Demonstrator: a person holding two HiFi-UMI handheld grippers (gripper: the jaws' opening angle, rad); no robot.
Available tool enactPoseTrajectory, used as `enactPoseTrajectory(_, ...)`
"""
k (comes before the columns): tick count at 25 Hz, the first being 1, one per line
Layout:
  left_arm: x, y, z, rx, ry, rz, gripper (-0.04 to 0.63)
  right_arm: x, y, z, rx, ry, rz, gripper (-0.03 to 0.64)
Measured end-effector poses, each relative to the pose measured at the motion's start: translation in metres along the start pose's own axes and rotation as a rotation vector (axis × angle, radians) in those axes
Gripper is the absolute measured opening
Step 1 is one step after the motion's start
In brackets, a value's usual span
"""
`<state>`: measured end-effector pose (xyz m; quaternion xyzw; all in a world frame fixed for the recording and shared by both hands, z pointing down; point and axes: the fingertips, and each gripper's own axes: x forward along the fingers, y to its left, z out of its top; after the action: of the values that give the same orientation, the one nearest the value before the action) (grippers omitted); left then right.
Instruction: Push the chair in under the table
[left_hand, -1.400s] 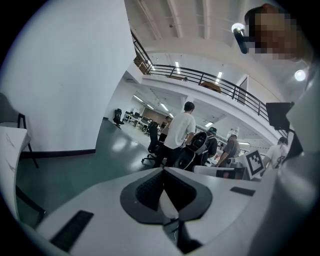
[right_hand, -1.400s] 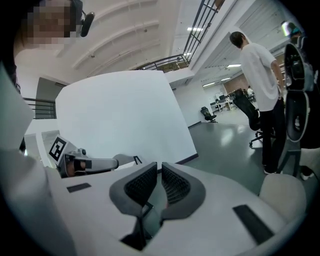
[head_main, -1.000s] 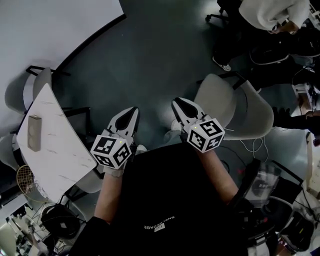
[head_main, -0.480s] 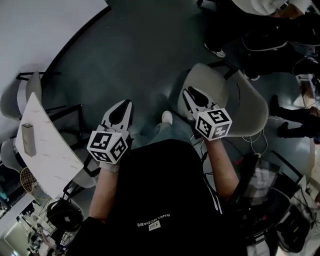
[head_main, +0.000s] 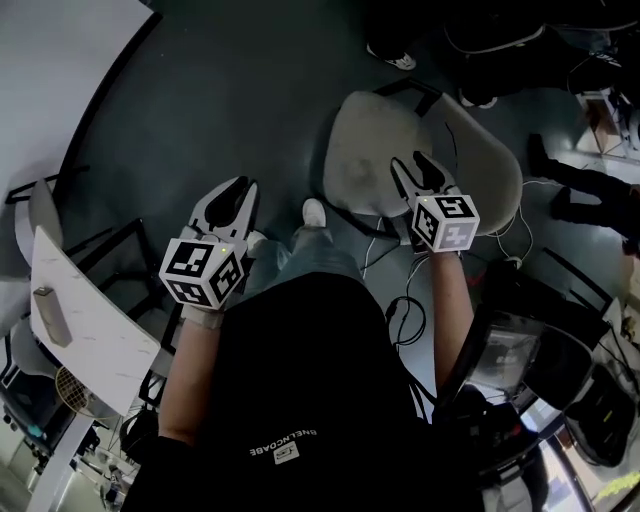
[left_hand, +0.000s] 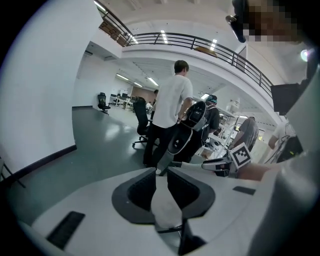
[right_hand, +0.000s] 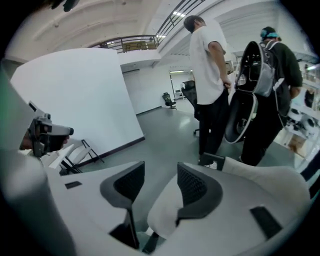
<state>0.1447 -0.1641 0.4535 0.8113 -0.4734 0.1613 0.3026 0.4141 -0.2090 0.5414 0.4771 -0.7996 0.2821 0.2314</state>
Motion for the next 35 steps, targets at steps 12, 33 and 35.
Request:
enactPoseTrajectory(12,0.054,-0.024,-0.009,0.079,0.111,-0.090,0.117,-0.051,-0.150,-0.052,0.076,0.078,-0.333,0.271)
enactPoseTrajectory(33,0.082,-0.052,-0.033,0.106,0.204,-0.163,0.143,-0.146,-0.305,-0.133,0.122,0.275,-0.712,0.316)
enactPoseTrajectory(35,0.082,-0.053,-0.035,0.104,0.207,-0.160,0.143,-0.144,-0.313,-0.139,0.123,0.296,-0.716,0.316)
